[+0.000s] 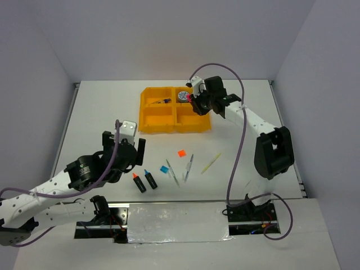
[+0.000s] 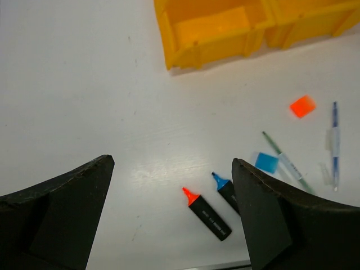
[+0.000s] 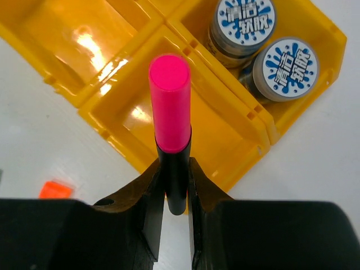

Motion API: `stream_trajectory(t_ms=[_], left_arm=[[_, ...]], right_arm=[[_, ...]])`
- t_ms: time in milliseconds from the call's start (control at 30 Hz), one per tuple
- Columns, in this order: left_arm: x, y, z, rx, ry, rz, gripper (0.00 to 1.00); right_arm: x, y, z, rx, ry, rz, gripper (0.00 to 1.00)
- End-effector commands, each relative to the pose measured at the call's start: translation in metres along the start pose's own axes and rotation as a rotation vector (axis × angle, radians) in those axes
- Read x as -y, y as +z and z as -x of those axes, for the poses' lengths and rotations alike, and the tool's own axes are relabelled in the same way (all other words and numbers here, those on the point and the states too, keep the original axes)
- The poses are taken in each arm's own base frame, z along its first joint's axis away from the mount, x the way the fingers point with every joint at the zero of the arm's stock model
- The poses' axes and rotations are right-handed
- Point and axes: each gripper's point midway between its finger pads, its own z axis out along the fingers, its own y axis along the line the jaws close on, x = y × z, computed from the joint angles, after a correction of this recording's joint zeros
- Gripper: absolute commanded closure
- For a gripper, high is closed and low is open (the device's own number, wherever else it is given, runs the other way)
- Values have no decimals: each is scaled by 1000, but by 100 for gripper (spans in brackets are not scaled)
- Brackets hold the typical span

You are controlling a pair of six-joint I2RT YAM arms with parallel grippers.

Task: Sort the stationery into containers
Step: Place the pen in the storage box.

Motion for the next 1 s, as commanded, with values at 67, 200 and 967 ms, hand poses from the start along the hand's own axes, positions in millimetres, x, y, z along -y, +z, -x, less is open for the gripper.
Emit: stream_trajectory(t_ms=[67,200,967], left_arm=[[-15,0,-6,-19,-28,94,1],[-20,1,-10,-36,-42,142,1],[6,13,-59,-205,-351,139,1]], right_arm=[[19,18,-17,-129,-67,-47,96],[25,31,-23,-160,-72,-50,87],[11,-103,86,305,215,-277,0]])
